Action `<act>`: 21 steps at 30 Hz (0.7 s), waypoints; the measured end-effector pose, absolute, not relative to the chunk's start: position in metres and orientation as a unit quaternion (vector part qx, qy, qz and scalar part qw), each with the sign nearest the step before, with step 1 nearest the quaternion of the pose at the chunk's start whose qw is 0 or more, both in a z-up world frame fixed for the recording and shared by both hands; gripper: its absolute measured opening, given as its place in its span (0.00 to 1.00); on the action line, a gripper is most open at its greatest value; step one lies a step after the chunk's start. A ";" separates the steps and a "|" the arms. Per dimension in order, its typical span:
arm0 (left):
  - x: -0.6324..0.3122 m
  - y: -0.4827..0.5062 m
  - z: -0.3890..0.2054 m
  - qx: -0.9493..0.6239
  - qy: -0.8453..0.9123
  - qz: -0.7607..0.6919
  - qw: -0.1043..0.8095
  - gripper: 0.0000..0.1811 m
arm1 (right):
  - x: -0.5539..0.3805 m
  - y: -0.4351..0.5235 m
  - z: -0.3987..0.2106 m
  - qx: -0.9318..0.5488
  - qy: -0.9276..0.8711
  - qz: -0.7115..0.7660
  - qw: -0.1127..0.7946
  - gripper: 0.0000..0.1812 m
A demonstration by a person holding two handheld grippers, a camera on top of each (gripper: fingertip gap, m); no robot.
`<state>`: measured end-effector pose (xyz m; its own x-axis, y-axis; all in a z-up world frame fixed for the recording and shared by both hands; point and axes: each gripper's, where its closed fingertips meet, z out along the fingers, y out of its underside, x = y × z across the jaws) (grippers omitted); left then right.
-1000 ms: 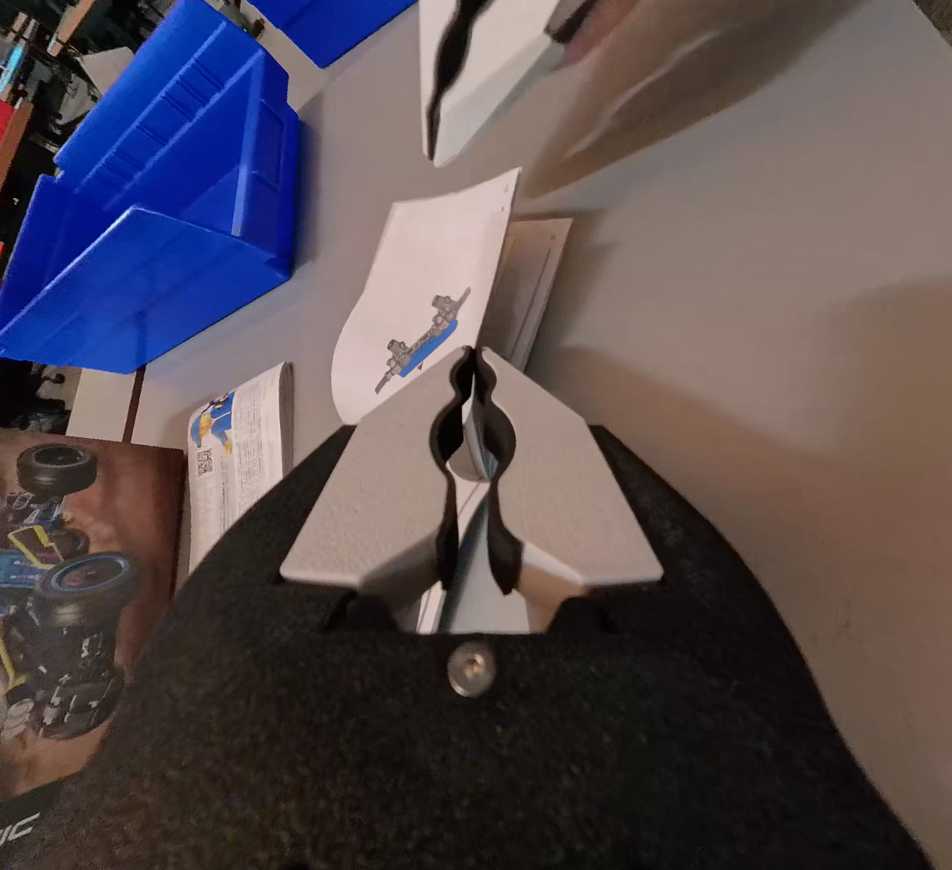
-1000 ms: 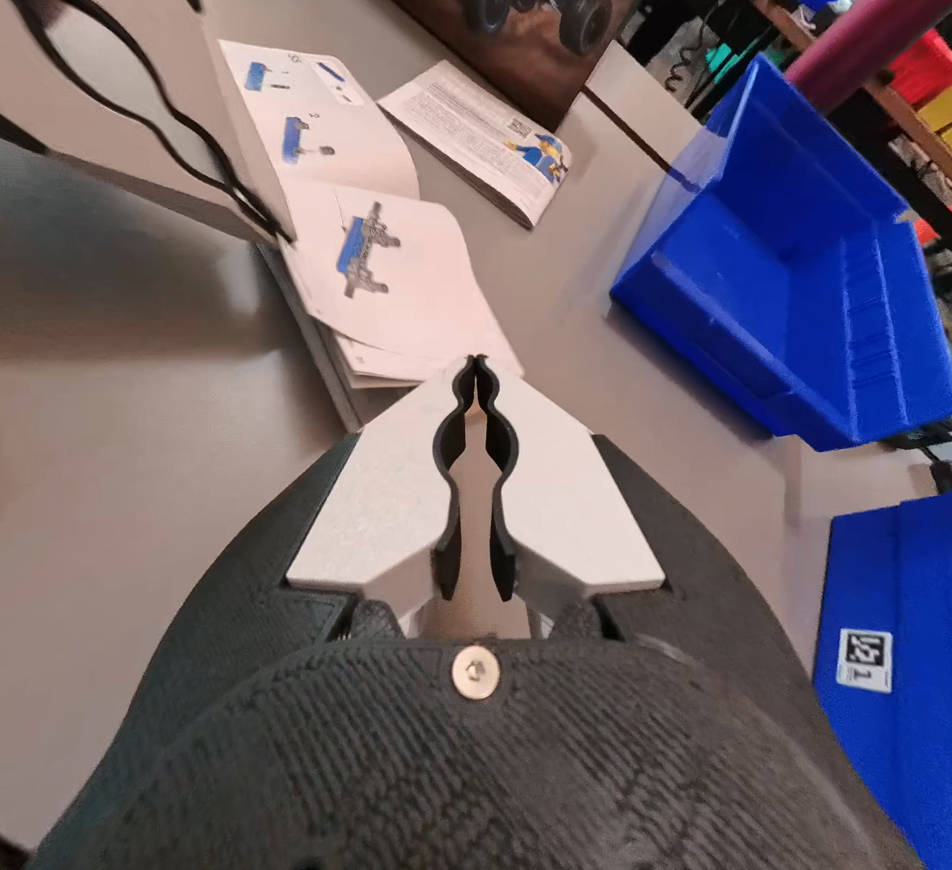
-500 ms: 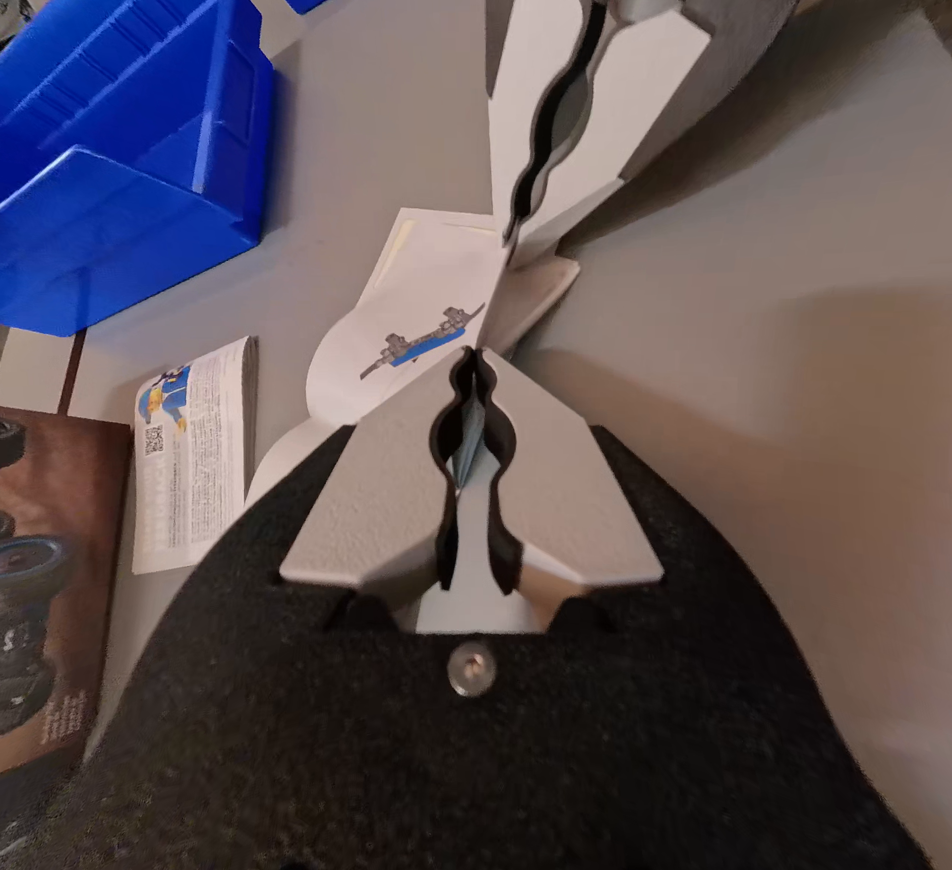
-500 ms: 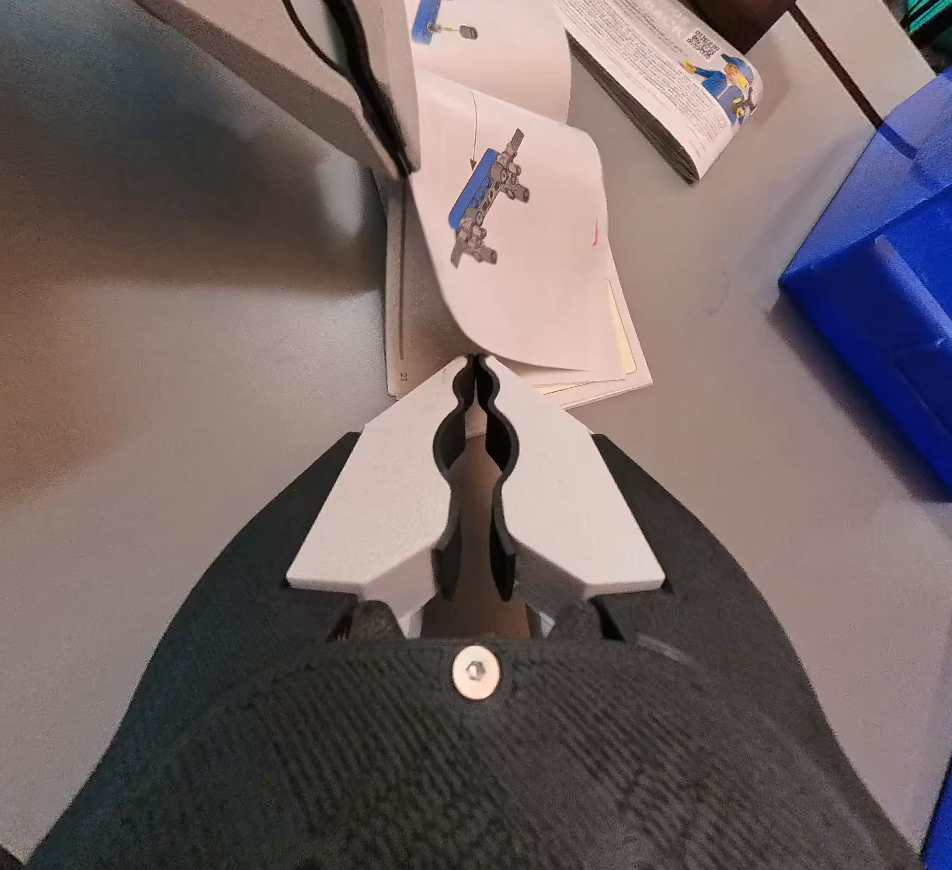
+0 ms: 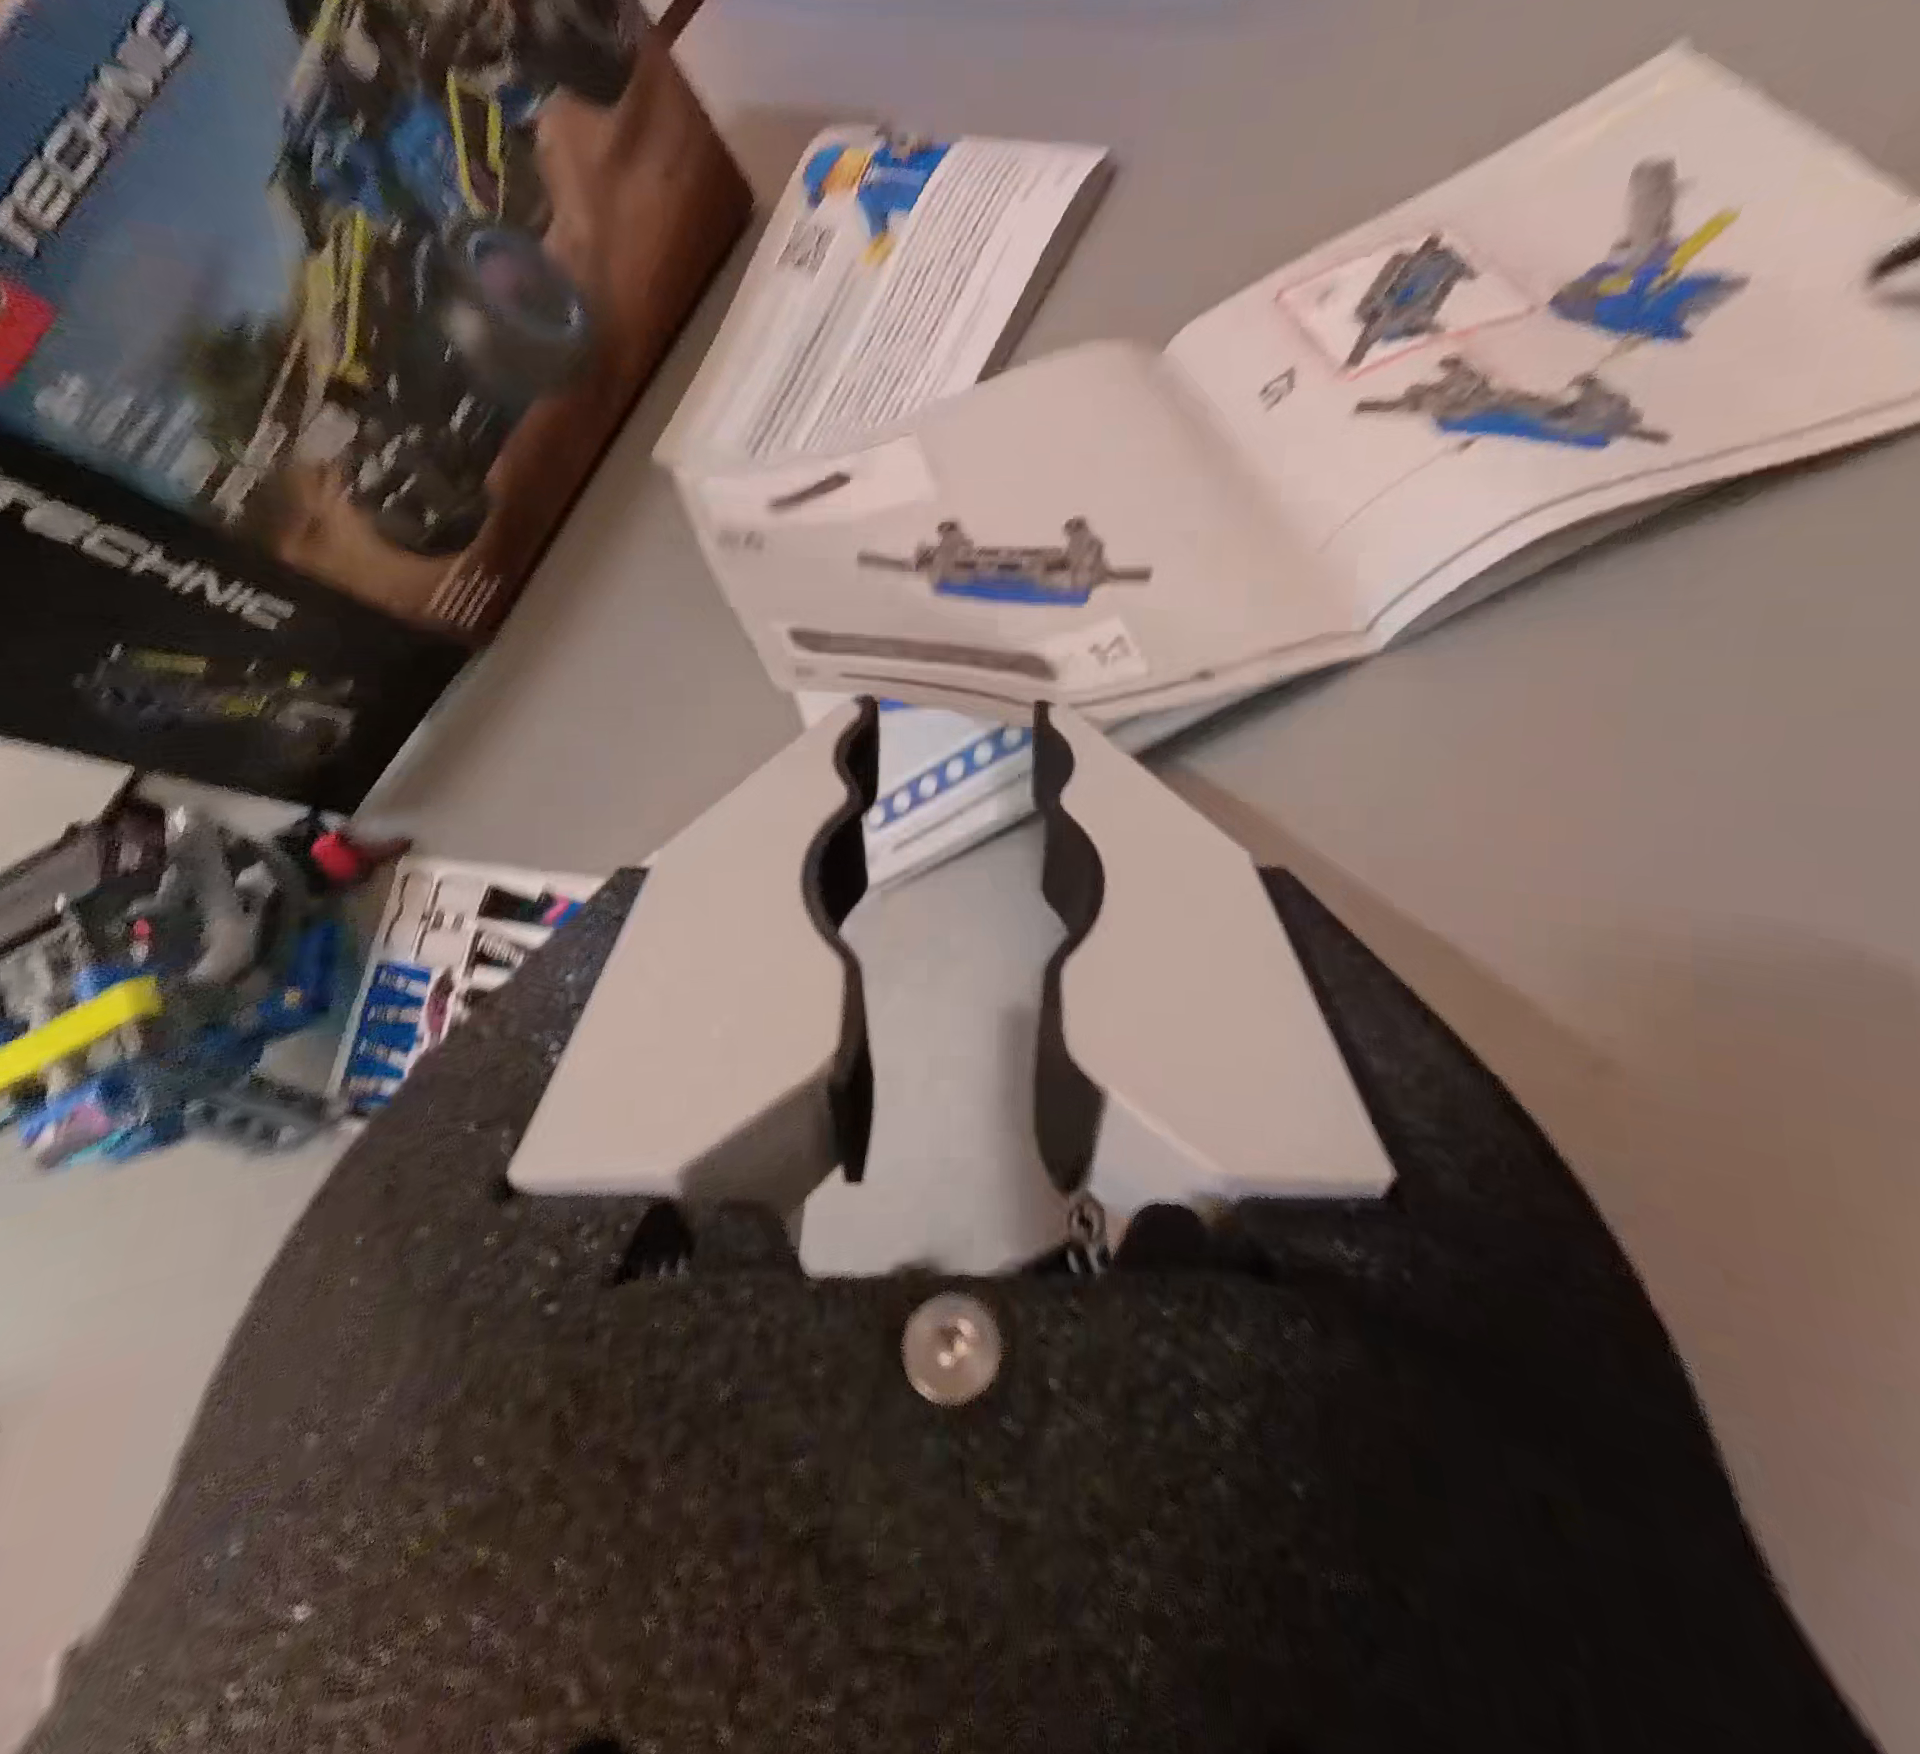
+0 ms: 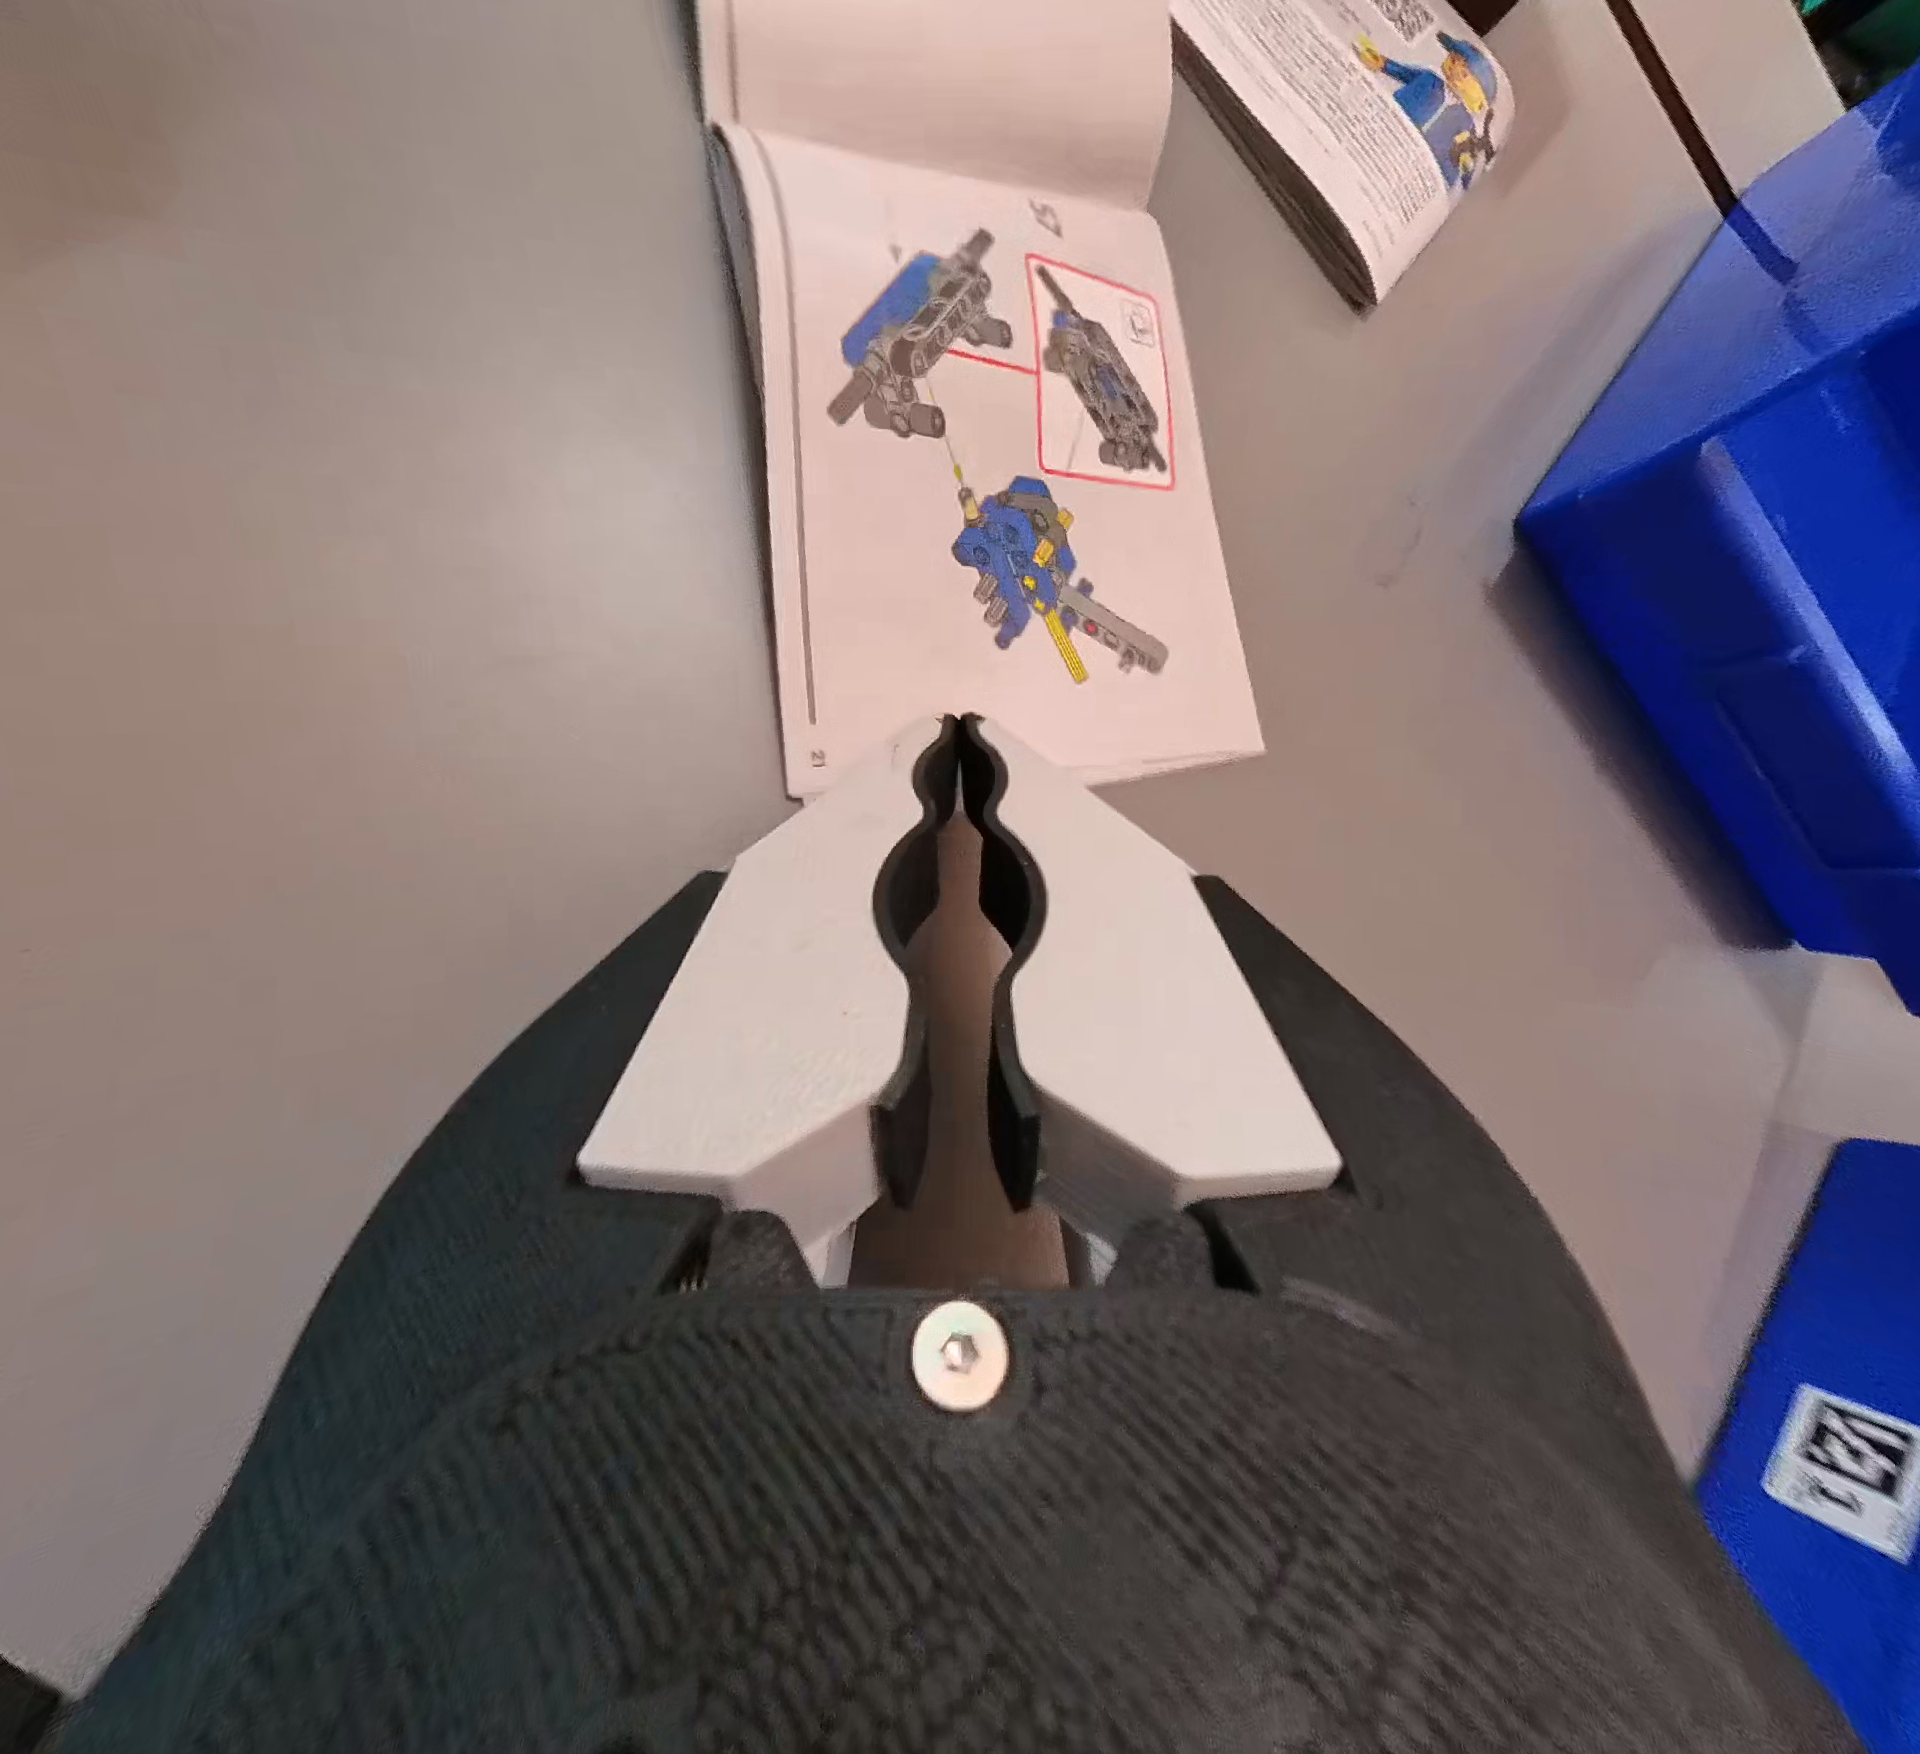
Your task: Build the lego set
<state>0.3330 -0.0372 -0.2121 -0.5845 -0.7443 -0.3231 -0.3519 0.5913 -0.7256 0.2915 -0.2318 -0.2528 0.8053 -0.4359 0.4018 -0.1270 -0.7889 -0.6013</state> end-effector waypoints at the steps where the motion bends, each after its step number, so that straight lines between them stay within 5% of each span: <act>1: 0.331 -0.029 -0.213 -0.333 0.834 -0.297 0.325 0.16 | 0.293 -0.237 -0.252 -0.908 0.157 -0.277 0.272 0.00; 6: 0.325 -0.009 -0.197 -0.328 0.819 -0.264 0.389 0.20 | 0.309 -0.225 -0.218 -0.862 0.187 -0.341 0.327 0.00; 13: 0.349 -0.053 -0.233 -0.209 0.880 -0.215 0.369 0.03 | 0.314 -0.168 -0.240 -0.888 0.108 -0.339 0.292 0.00; 21: 0.319 -0.058 -0.257 -0.221 0.917 -0.230 0.240 0.00 | 0.284 -0.199 -0.253 -0.910 0.113 -0.277 0.287 0.00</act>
